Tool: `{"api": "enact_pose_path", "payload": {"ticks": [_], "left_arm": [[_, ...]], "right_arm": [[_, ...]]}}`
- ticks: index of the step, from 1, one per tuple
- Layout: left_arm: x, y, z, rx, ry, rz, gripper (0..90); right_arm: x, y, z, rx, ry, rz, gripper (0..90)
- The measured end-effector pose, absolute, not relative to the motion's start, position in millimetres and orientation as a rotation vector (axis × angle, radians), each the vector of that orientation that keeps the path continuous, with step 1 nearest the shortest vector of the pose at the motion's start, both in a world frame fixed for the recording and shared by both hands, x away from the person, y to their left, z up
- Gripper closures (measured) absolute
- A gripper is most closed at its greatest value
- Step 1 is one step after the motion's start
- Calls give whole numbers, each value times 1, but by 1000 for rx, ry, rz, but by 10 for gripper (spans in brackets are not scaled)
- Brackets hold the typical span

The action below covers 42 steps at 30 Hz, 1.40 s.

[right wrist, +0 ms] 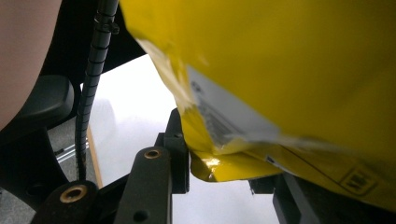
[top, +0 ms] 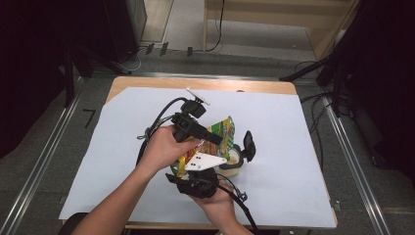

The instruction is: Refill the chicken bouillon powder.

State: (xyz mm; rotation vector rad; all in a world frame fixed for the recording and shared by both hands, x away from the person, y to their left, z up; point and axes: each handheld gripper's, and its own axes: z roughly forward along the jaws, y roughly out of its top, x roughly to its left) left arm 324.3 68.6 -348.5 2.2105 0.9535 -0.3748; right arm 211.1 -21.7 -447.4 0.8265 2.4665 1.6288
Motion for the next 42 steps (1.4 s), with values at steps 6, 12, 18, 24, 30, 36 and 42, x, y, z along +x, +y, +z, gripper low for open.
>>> {"api": "enact_pose_path", "payload": {"ticks": [6, 12, 18, 24, 30, 36, 42], "left_arm": [[328, 72, -349, 2191, 968, -386, 751], [327, 72, -349, 2193, 964, -385, 752], [327, 71, -348, 2197, 963, -385, 752], [328, 72, -347, 2194, 963, -386, 752], [329, 71, -348, 2198, 967, -390, 752], [331, 73, -349, 2190, 975, -397, 753], [332, 75, -349, 2188, 976, -397, 752]], "right_arm": [[211, -21, -445, 826, 2469, 1624, 674], [211, -21, -445, 823, 2470, 1622, 674], [211, -21, -445, 827, 2473, 1620, 673], [210, -21, -443, 824, 2473, 1627, 673], [211, -21, -443, 830, 2477, 1625, 673], [210, -20, -443, 826, 2477, 1616, 671], [209, -20, -442, 821, 2478, 1618, 670]]}}
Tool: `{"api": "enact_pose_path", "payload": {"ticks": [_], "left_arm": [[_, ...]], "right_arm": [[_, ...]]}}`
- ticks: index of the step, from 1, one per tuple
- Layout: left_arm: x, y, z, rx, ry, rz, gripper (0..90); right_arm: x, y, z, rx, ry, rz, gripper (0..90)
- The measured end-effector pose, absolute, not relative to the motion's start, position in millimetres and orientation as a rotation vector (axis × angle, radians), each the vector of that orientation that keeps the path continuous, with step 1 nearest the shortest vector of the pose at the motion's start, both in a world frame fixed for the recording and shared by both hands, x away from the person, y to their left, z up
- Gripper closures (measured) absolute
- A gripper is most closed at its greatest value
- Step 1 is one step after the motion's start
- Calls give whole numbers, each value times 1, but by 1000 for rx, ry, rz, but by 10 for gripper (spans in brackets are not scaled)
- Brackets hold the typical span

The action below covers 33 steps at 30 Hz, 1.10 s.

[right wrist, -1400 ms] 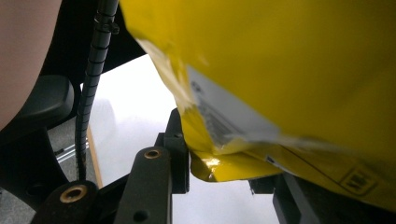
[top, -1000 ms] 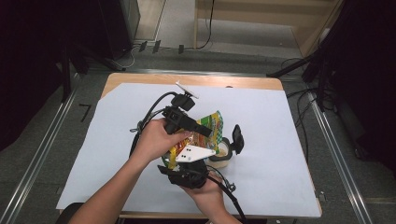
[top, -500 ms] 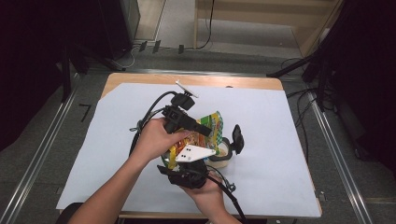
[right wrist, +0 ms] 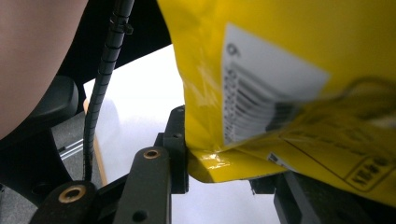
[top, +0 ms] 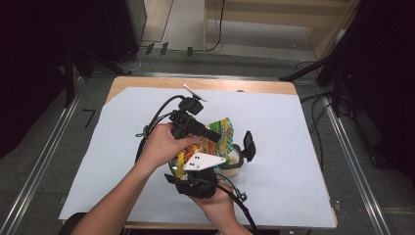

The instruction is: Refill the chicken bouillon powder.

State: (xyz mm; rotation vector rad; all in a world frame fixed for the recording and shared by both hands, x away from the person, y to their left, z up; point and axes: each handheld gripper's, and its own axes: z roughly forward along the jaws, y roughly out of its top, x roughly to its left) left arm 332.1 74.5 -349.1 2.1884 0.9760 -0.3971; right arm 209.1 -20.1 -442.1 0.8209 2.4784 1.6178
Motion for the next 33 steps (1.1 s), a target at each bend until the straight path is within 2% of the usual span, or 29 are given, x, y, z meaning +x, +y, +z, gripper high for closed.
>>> {"api": "enact_pose_path", "payload": {"ticks": [33], "left_arm": [[327, 70, -347, 2190, 964, -386, 748]], "right_arm": [[211, -21, -443, 808, 2471, 1607, 678]]}}
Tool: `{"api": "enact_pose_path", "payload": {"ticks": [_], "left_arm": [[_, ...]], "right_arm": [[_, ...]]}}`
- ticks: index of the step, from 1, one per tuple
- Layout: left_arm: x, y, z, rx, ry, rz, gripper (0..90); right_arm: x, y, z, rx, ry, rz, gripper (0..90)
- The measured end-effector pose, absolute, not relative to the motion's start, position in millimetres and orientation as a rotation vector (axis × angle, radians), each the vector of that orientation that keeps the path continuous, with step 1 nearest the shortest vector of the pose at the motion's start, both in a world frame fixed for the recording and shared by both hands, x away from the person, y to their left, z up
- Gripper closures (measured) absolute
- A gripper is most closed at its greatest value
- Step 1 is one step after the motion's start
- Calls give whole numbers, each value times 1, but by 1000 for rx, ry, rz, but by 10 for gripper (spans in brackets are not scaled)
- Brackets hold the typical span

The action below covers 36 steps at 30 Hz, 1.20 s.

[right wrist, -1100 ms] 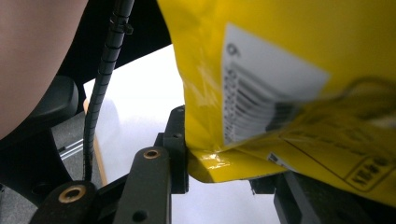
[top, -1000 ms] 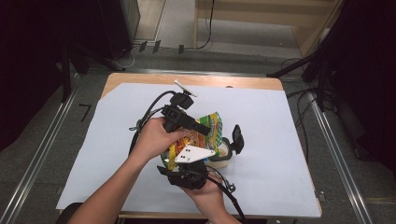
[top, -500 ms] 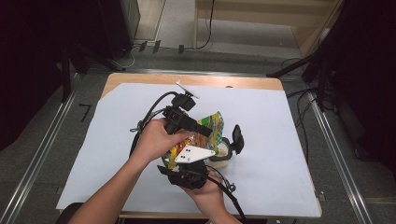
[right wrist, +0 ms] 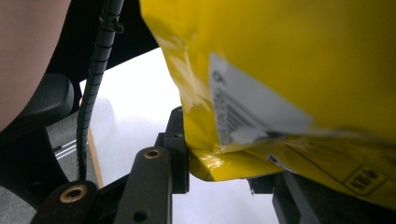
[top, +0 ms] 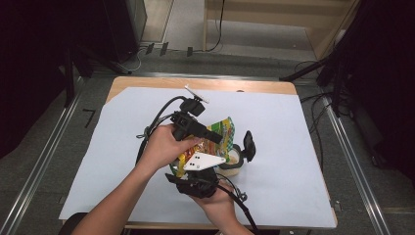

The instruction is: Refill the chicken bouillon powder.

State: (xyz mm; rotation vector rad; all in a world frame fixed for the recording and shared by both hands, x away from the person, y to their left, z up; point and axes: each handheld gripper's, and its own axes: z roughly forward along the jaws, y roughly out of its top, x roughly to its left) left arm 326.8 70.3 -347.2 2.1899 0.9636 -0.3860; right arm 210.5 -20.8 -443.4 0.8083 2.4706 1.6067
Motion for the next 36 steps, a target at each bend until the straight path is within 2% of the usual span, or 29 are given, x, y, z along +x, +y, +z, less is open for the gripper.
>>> {"api": "enact_pose_path", "payload": {"ticks": [36], "left_arm": [[328, 71, -349, 2190, 962, -392, 752]], "right_arm": [[211, -21, -444, 807, 2473, 1594, 678]]}}
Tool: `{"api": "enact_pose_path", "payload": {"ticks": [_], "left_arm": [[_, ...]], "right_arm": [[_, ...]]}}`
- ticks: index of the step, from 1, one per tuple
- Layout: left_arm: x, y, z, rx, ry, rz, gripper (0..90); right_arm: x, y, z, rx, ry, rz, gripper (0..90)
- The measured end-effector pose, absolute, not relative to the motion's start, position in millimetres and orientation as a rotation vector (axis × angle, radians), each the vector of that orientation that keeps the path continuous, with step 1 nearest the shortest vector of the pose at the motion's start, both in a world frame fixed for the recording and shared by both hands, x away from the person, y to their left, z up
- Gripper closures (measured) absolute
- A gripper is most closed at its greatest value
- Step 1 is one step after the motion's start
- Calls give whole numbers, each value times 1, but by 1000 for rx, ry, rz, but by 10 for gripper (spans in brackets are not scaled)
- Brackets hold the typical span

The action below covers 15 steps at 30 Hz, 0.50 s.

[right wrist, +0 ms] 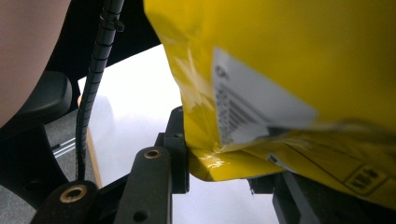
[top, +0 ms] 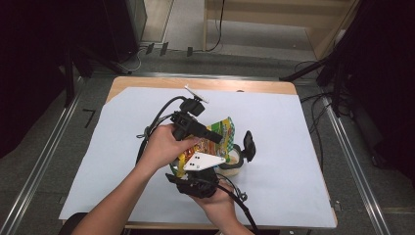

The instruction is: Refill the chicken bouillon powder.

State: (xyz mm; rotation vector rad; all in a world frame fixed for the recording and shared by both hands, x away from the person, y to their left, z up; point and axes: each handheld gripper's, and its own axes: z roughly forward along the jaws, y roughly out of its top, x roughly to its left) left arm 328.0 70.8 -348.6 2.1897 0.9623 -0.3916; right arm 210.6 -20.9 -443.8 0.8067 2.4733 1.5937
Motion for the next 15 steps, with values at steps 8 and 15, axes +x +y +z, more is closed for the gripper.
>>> {"api": "enact_pose_path", "payload": {"ticks": [8, 15], "left_arm": [[328, 70, -349, 2193, 959, -390, 752], [328, 70, -349, 2193, 958, -390, 752]], "right_arm": [[210, -21, -443, 810, 2476, 1592, 678], [210, -21, -444, 809, 2476, 1592, 678]]}}
